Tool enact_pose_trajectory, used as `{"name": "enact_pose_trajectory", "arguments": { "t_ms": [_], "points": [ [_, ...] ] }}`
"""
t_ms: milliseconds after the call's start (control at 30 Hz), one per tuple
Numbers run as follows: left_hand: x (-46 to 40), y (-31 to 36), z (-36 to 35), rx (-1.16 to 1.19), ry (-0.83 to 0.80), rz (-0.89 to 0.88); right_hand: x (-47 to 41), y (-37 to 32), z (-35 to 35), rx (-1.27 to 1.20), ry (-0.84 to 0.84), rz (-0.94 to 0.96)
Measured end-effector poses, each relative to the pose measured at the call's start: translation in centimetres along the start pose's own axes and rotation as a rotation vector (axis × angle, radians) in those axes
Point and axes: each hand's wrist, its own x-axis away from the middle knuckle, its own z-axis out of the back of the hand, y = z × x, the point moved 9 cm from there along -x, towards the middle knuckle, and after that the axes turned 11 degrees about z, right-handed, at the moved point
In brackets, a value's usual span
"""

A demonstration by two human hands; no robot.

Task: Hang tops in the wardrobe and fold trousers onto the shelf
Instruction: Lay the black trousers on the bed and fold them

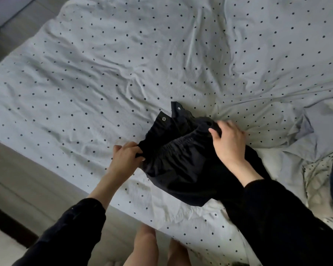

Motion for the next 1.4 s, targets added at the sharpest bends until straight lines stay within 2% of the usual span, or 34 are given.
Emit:
{"name": "enact_pose_trajectory", "arguments": {
  "t_ms": [100,233,300,367,467,500,533,600,633,700,767,900,1033,1167,1233,1400],
  "points": [
    [0.5,0.6,2.8,0.120,0.139,-0.044,-1.1,0.5,0.7,0.006,-0.024,0.020],
    [1.1,3.1,6.5,0.144,0.192,-0.119,-1.8,0.2,2.3,-0.012,-0.036,0.039],
    [1.3,5.1,8.5,0.125,0.220,-0.133,-2.5,-0.3,4.4,-0.030,0.018,0.059],
    [2.0,7.3,10.5,0.058,0.278,-0.081,-2.7,-1.1,7.2,-0.034,0.087,0.082],
    [3.9,9.4,11.9,0.004,0.307,0.138,-1.0,-3.1,10.1,-0.073,0.132,0.129],
    [4.8,9.9,11.5,0.090,0.232,0.208,0.3,-3.9,10.6,-0.102,0.147,0.142],
    [5.7,10.4,10.5,0.272,0.083,0.288,1.9,-4.8,11.0,-0.137,0.171,0.159],
    [8.2,12.1,6.6,0.750,-0.331,0.459,5.3,-6.2,10.5,-0.178,0.188,0.190],
    [9.3,12.8,5.2,0.860,-0.484,0.528,6.6,-7.1,9.8,-0.182,0.174,0.208],
    [11.0,12.9,3.2,0.932,-0.595,0.583,9.6,-7.8,8.2,-0.204,0.101,0.255],
    [11.7,11.7,2.1,0.916,-0.564,0.600,12.0,-7.8,6.4,-0.238,0.015,0.312],
    [13.8,8.2,0.0,0.768,-0.500,0.671,15.4,-8.1,3.0,-0.309,-0.280,0.458],
    [15.3,5.2,-0.8,0.727,-0.414,0.699,15.6,-9.7,1.2,-0.285,-0.515,0.566],
    [15.7,-1.6,-1.2,0.570,-0.326,0.720,11.8,-9.9,0.7,-0.159,-0.411,0.567],
    [16.6,-5.6,-0.9,0.436,-0.243,0.763,9.5,-9.9,0.6,-0.166,-0.338,0.522],
    [18.3,-12.9,-0.2,0.146,-0.120,0.802,5.2,-14.4,-0.8,-0.189,-0.302,0.507]
  ]
}}
